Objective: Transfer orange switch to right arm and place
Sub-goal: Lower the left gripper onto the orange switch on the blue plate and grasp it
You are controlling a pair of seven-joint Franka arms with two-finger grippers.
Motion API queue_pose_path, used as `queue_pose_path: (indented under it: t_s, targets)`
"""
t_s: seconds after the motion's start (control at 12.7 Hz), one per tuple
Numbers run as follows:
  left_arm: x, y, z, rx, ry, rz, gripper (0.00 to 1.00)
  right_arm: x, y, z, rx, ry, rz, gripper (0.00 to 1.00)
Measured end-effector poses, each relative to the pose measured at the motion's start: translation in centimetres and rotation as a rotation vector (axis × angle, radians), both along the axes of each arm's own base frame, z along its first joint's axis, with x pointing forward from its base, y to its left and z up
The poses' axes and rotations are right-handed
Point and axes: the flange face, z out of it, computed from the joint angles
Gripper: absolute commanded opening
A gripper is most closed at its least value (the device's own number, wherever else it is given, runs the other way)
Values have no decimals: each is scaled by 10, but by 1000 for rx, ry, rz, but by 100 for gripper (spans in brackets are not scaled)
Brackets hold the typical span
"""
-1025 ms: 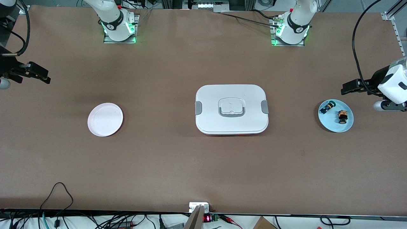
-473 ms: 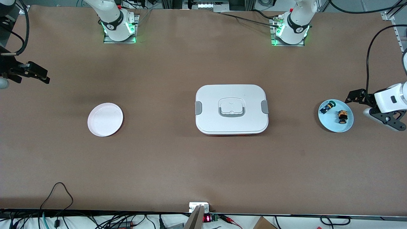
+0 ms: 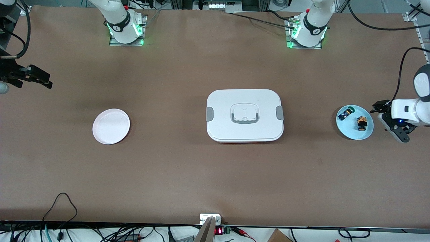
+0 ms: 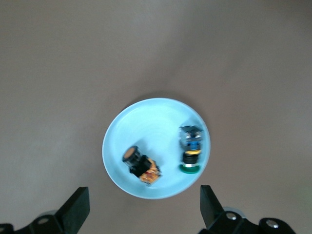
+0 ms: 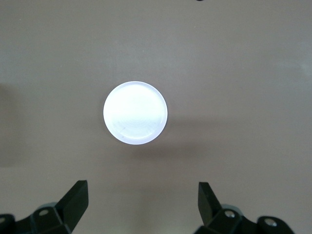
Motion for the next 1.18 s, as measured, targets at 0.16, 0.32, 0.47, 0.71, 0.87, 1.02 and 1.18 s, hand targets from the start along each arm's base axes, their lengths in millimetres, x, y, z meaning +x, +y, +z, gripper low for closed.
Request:
queue_pose_path:
  t_s: [0.16, 0.32, 0.47, 0.71, 0.87, 1.02, 1.18]
  targets:
    - [-4, 24, -46, -58, -7, -148, 100, 0, 0, 0, 0, 0, 0, 100]
    - [-8, 39, -80, -111, -15, -290, 100, 0, 0, 0, 0, 0, 0, 100]
    - [-9, 44, -97, -152, -29, -413, 100, 0, 0, 0, 0, 0, 0, 100]
    - [-11, 47, -104, -192, -39, -537, 100, 0, 0, 0, 0, 0, 1, 100]
    - [-13, 51, -107, -215, -46, -598, 100, 0, 0, 0, 0, 1, 1, 100]
    - [-16, 55, -112, -241, -53, -657, 100, 1, 0, -1, 0, 3, 1, 100]
    - [-19, 57, -118, -267, -56, -704, 100, 2, 1, -4, 0, 7, 2, 100]
